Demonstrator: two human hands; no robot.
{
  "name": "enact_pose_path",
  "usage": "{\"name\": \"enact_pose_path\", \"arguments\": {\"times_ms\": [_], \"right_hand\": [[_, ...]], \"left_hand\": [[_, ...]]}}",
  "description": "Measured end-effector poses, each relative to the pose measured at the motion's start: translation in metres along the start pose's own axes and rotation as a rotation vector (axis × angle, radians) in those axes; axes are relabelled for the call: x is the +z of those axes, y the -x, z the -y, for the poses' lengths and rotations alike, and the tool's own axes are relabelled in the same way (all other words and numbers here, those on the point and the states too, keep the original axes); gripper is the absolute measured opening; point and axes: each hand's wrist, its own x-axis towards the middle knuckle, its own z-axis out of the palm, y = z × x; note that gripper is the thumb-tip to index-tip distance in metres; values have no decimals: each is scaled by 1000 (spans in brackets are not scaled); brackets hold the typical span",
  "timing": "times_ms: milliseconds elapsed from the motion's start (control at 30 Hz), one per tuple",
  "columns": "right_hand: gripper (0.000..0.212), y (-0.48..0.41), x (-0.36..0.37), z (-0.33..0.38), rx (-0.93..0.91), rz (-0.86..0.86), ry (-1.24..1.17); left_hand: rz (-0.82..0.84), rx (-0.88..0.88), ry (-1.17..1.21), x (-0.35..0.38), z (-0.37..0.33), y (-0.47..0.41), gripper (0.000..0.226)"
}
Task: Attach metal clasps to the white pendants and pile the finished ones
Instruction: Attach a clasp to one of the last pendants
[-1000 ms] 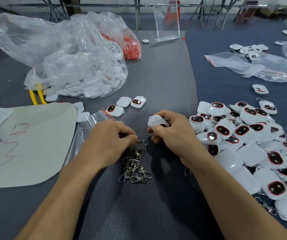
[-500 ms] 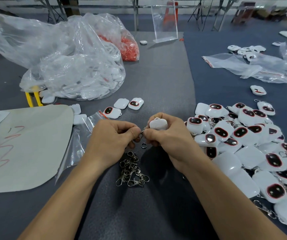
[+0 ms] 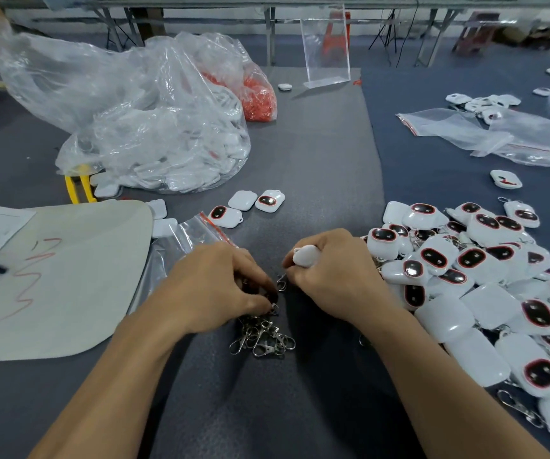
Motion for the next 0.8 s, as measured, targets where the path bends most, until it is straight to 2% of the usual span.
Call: {"name": "enact_pose_path", "arguments": {"times_ms": [100, 167, 267, 400, 533, 667, 800], "right_hand": [[14, 2, 0, -1, -26, -48, 28], [12, 1, -1, 0, -14, -54, -70], [10, 0, -2, 3, 24, 28, -269], [8, 2, -2, 8, 103, 168, -547], [9, 2, -4, 7, 90, 132, -671], [15, 1, -5, 4, 93, 88, -661], [12, -2, 0, 2, 128, 62, -593]], "left_hand": [[-21, 23, 14, 1, 1, -1, 16], [-126, 2, 80, 4, 3, -2, 18], [-256, -61, 397, 10, 3, -5, 27], [-294, -24, 660, 15, 1, -10, 28], [-313, 5, 708, 17, 1, -11, 31], [-369, 0, 692, 20, 2, -13, 35], [-490, 8, 643, 19, 1, -15, 41]]}}
